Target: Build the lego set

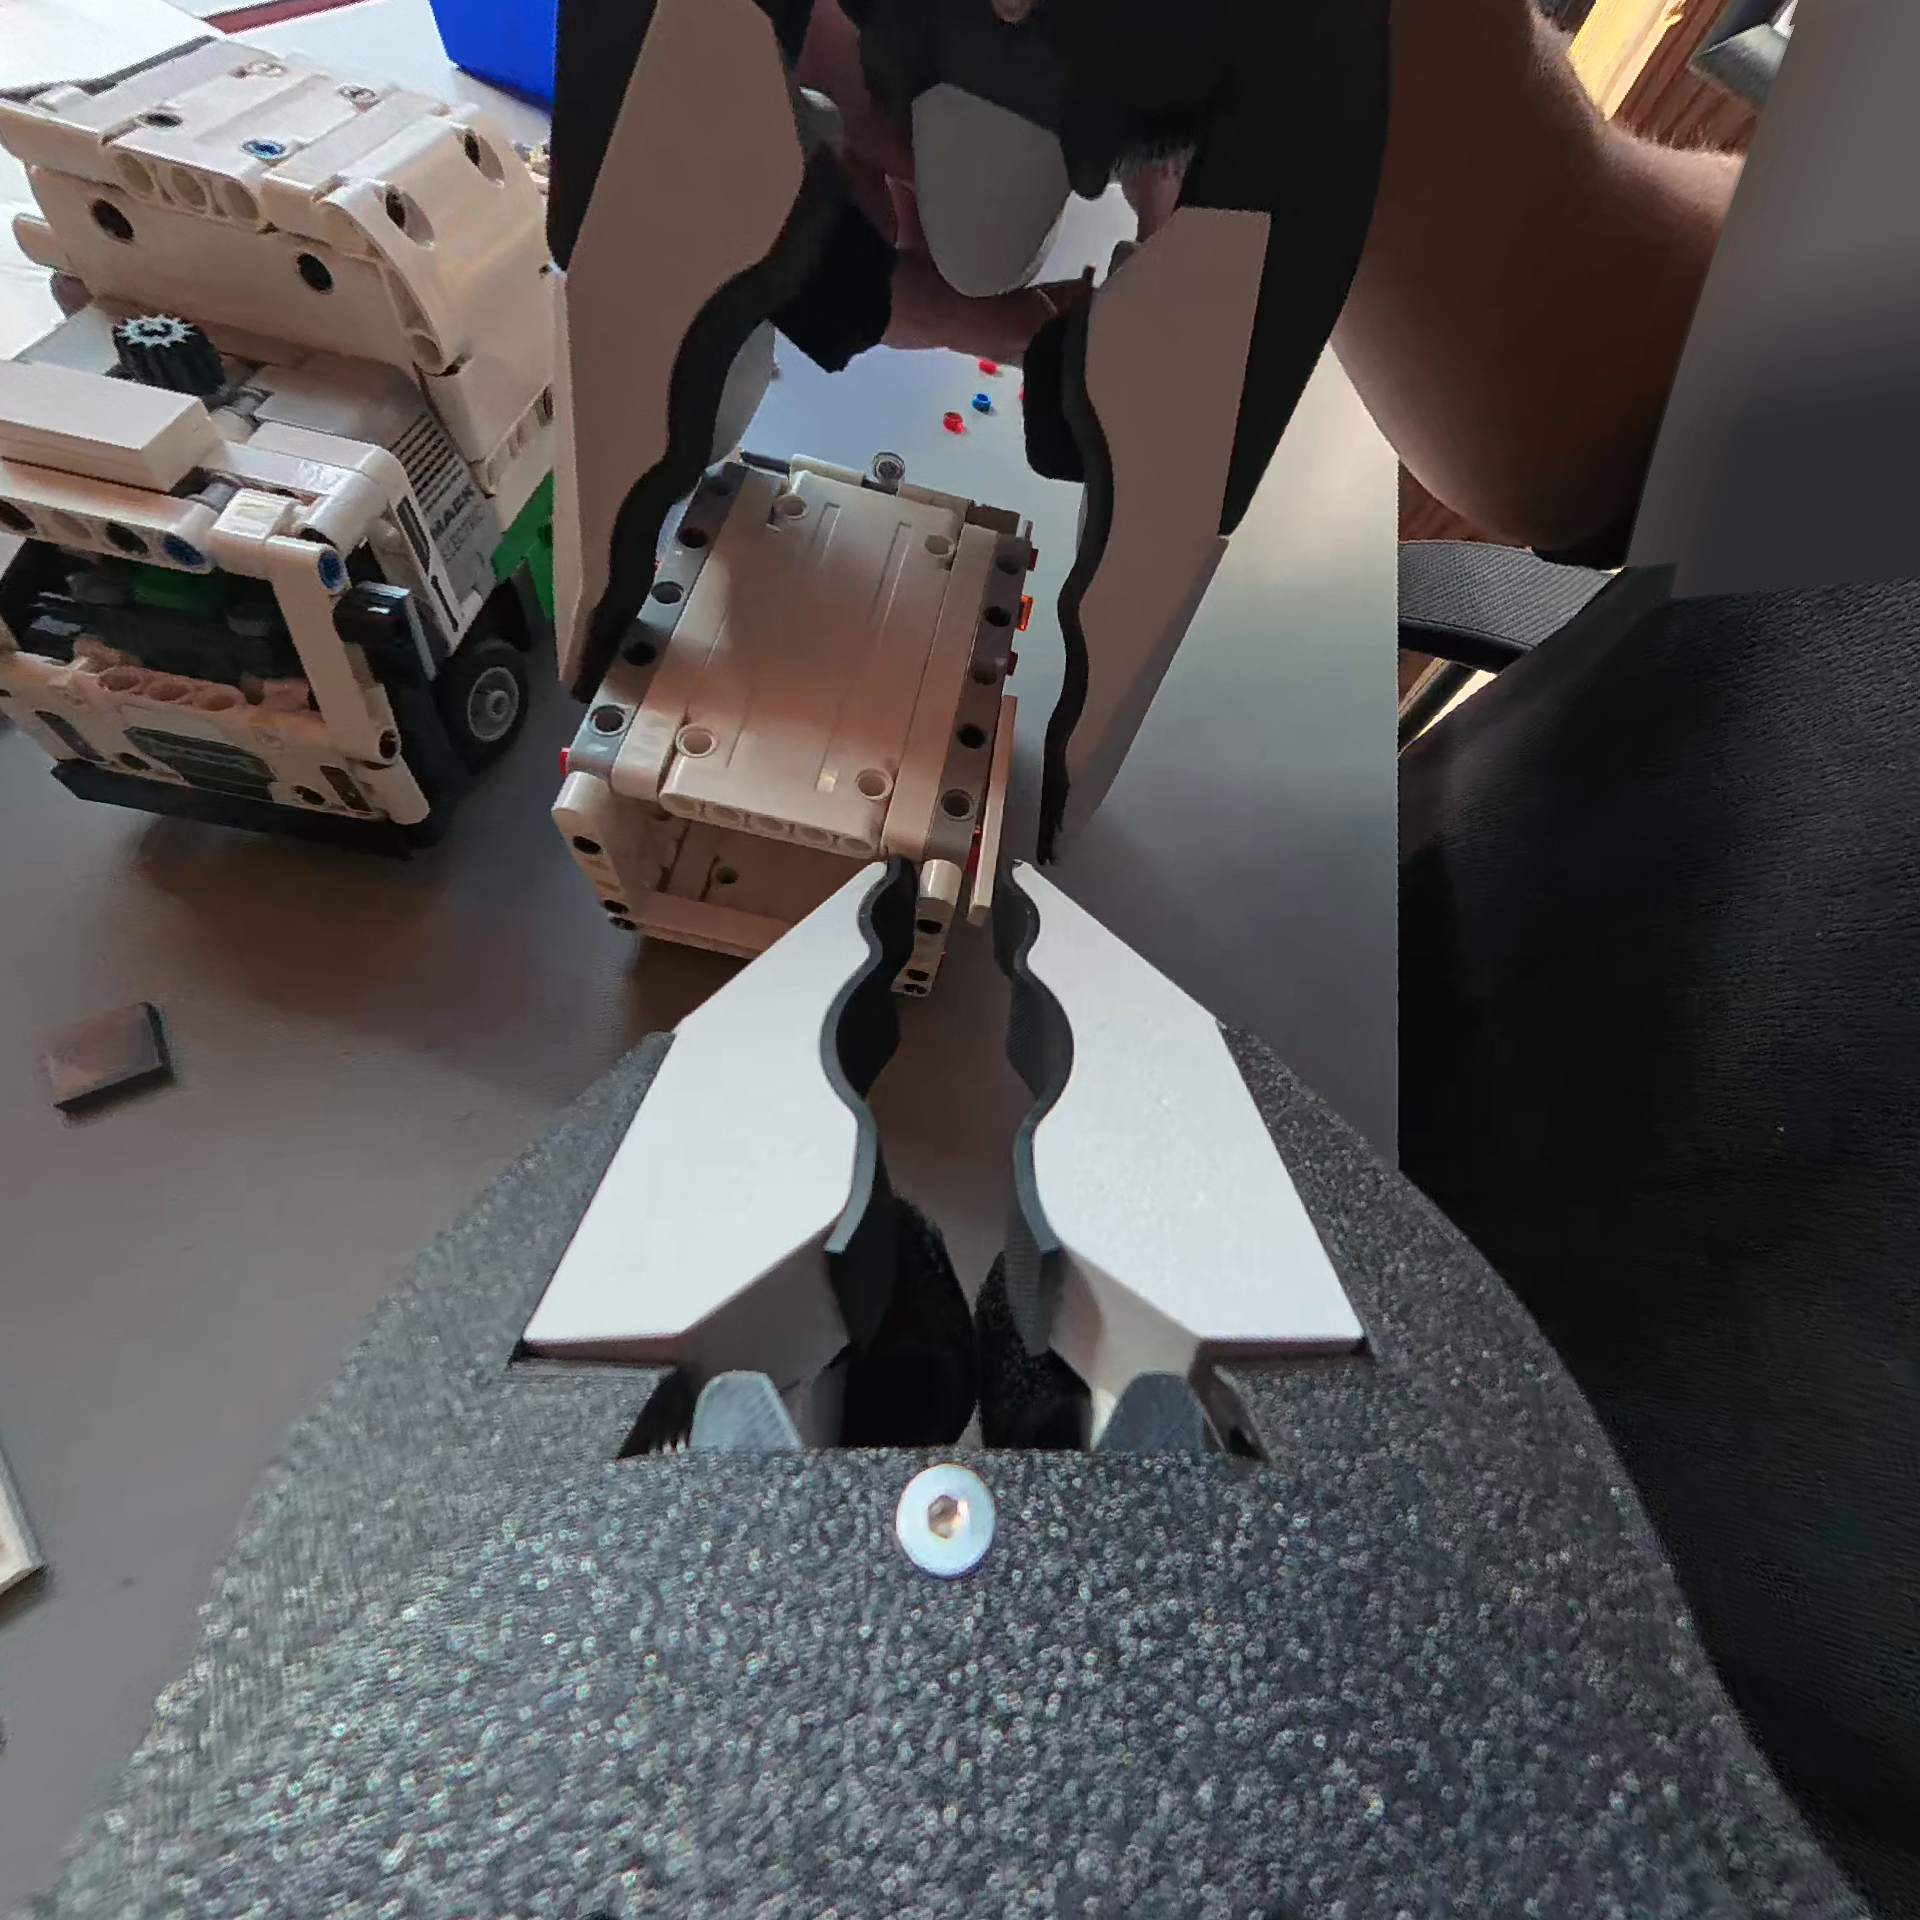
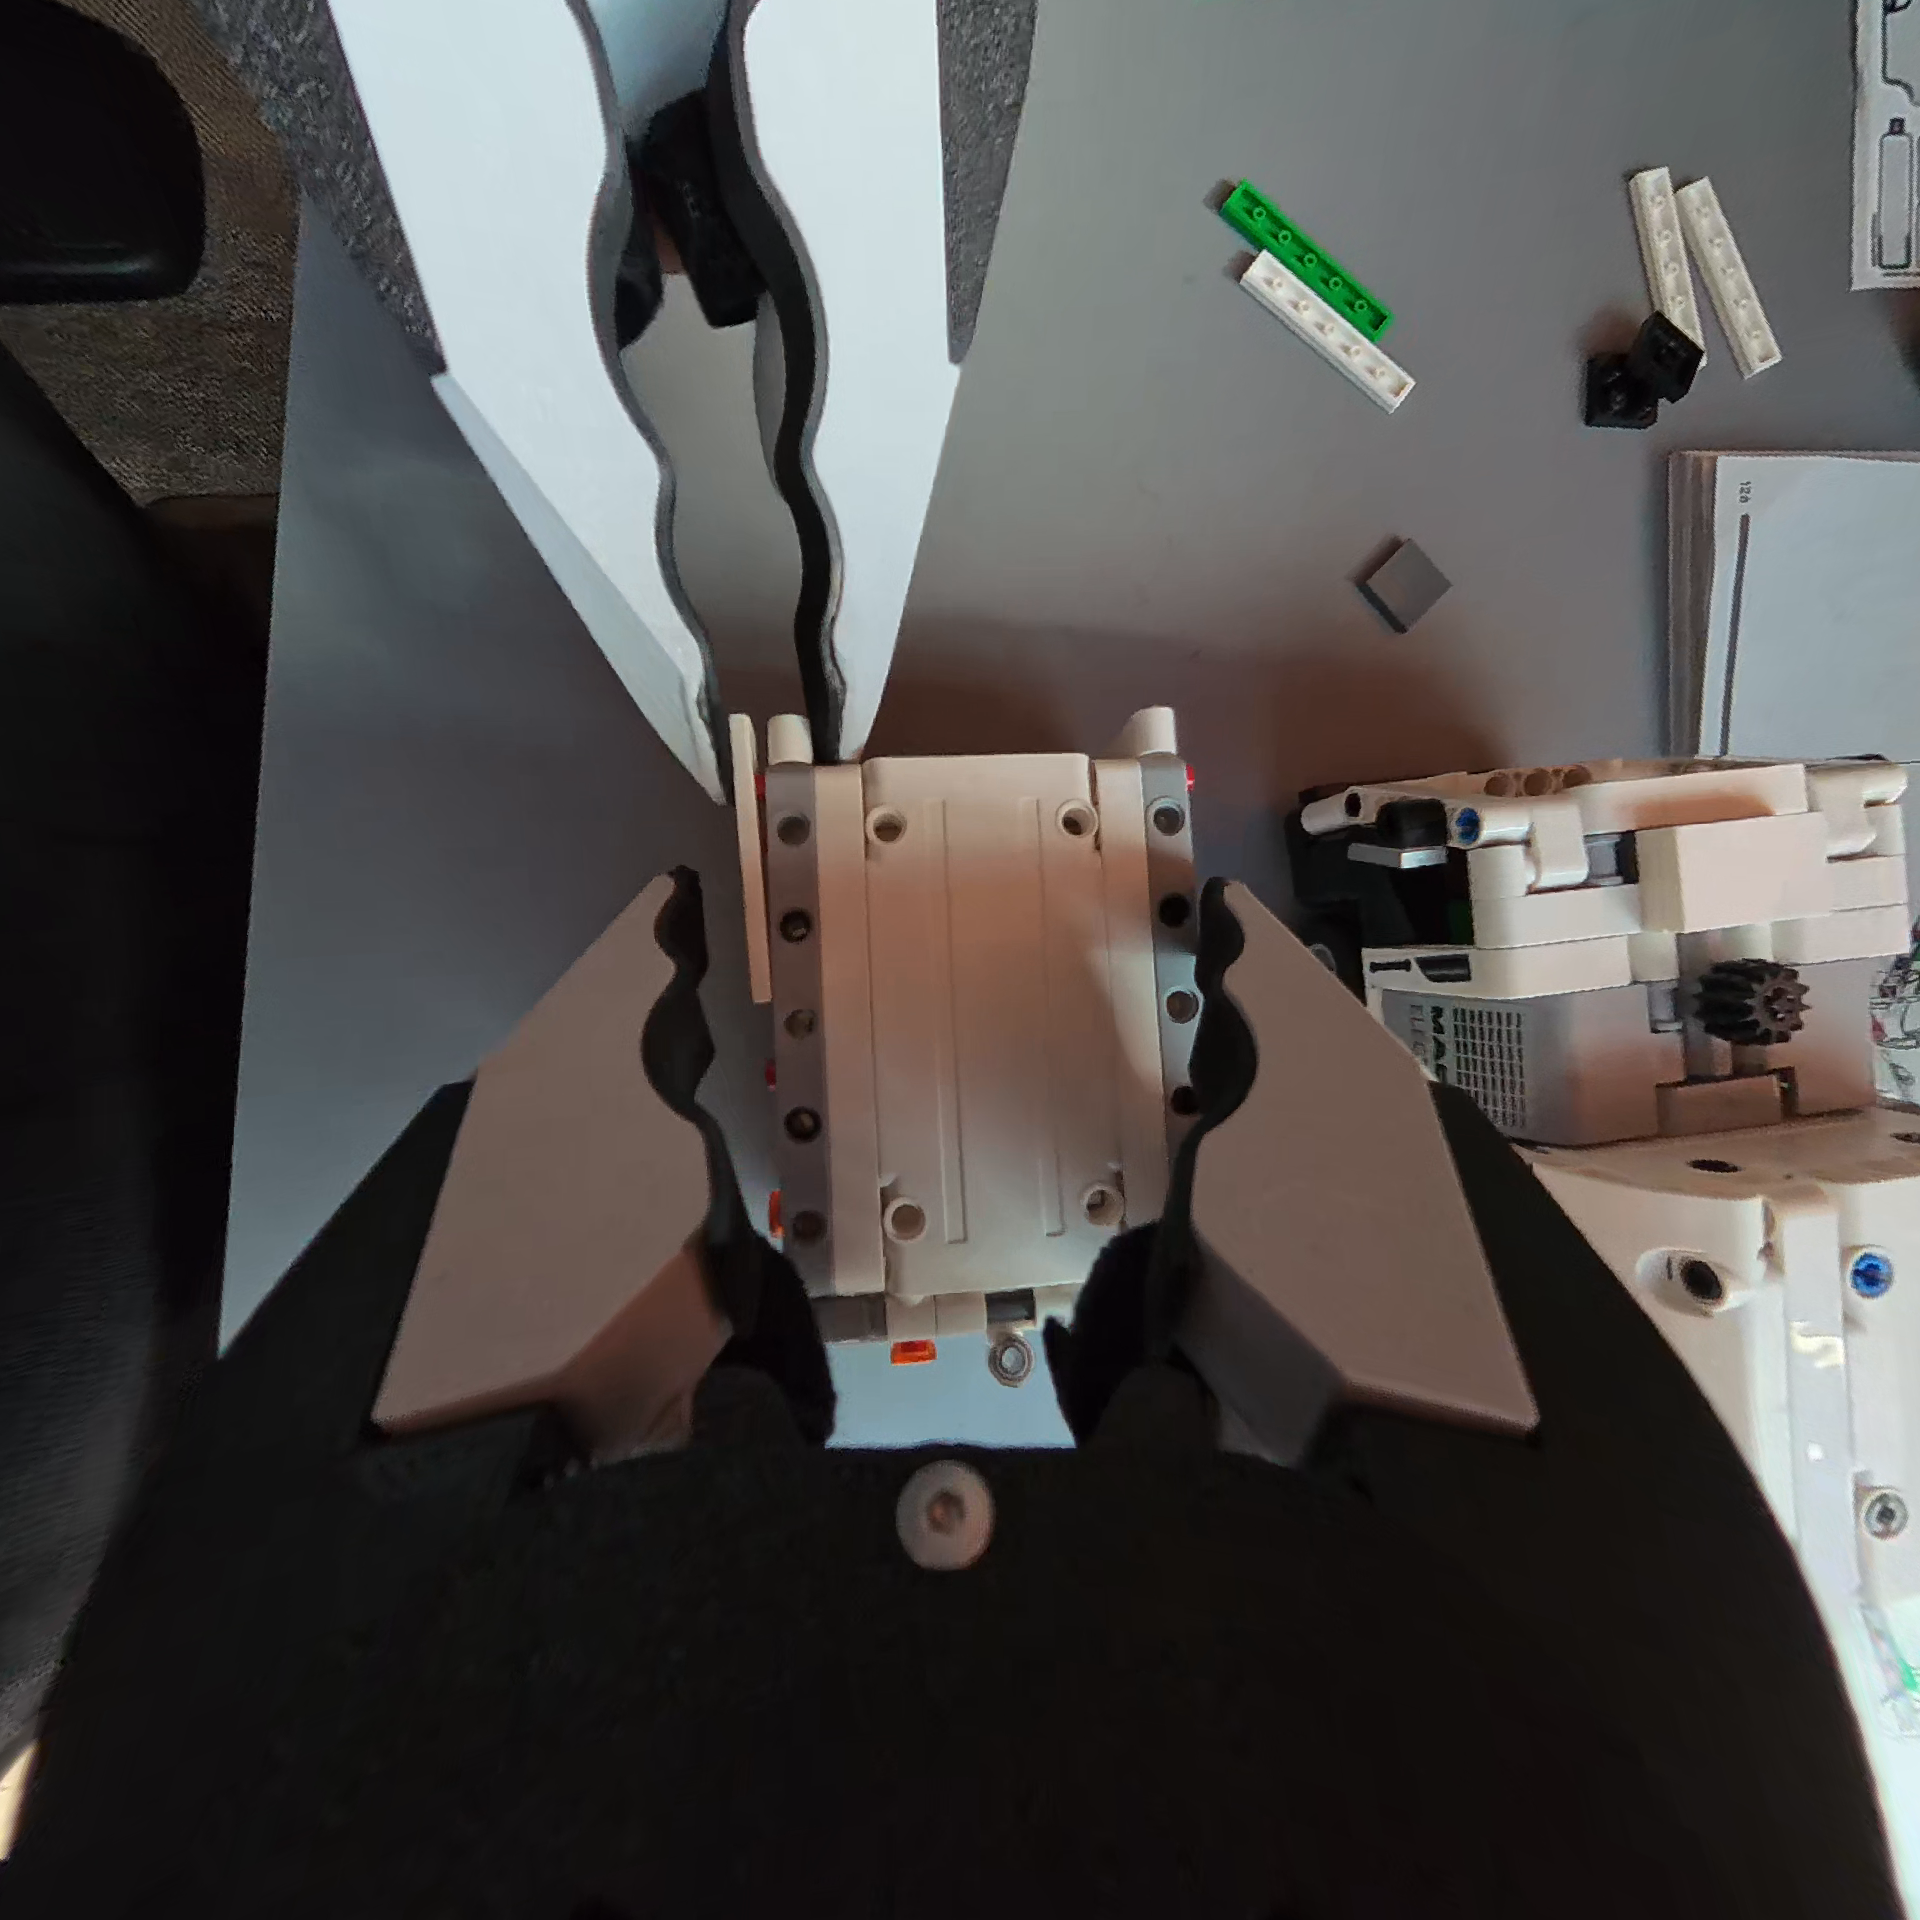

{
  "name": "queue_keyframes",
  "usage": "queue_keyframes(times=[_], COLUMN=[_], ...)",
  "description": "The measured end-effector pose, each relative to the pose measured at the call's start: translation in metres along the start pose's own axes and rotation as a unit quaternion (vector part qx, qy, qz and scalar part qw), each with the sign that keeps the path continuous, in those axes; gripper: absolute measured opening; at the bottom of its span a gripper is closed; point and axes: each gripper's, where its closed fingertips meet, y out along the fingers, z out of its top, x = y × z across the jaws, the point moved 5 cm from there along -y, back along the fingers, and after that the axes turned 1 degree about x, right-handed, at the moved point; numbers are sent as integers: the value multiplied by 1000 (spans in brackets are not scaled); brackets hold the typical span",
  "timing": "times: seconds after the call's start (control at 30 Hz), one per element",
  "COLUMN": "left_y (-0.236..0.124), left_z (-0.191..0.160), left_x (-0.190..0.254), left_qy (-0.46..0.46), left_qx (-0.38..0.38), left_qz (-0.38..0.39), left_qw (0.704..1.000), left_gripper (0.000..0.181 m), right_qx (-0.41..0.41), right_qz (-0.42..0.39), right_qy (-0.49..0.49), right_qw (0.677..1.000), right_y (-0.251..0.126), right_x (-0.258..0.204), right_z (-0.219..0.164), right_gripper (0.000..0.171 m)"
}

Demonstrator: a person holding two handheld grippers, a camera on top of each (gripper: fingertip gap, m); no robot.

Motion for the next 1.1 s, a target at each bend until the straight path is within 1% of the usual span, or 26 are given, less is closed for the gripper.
queue_keyframes(times=[0.1, 0.37, 0.5, 0.53, 0.57, 0.6, 0.7, 0.77, 0.87, 0.93, 1.03, 1.1], left_y=[1, 3, 2, 2, 2, 2, 2, 0, -4, -5, 1, 5], left_z=[0, 0, 0, -1, -1, -2, -3, -4, -8, -9, -10, -10], left_x=[2, 4, 4, 5, 7, 9, 12, 13, 12, 13, 15, 18], left_qy=[24, 46, 44, 45, 46, 44, 35, 36, 25, 22, 26, 29], left_qx=[-3, -7, -5, -5, -8, -9, -8, -9, -15, -16, -26, -34], left_qz=[6, 8, 7, 3, -5, -12, -12, 1, 14, 20, 32, 36], left_qw=[1000, 999, 999, 999, 999, 999, 999, 999, 999, 999, 999, 998], left_gripper=[11, 11, 11, 11, 11, 10, 11, 15, 17, 17, 12, 10], right_qx=[0, -7, 7, 12, 21, 32, 64, 96, 152, 158, 154, 150], right_qz=[-5, -6, -4, -2, -4, -14, -33, -56, -64, -76, -99, -110], right_qy=[14, 5, 15, 11, 9, 11, 34, 56, 93, 102, 101, 101], right_qw=[1000, 1000, 1000, 1000, 1000, 999, 997, 992, 982, 979, 978, 977], right_y=[0, -1, -1, -2, -5, -10, -30, -40, -44, -38, -31, -29], right_x=[2, 0, 1, -1, -2, -2, -4, -4, -11, -15, -17, -19], right_z=[2, 1, 1, 0, 0, -1, -16, -30, -46, -56, -63, -64], right_gripper=[86, 84, 85, 85, 90, 100, 97, 95, 93, 96, 94, 89])
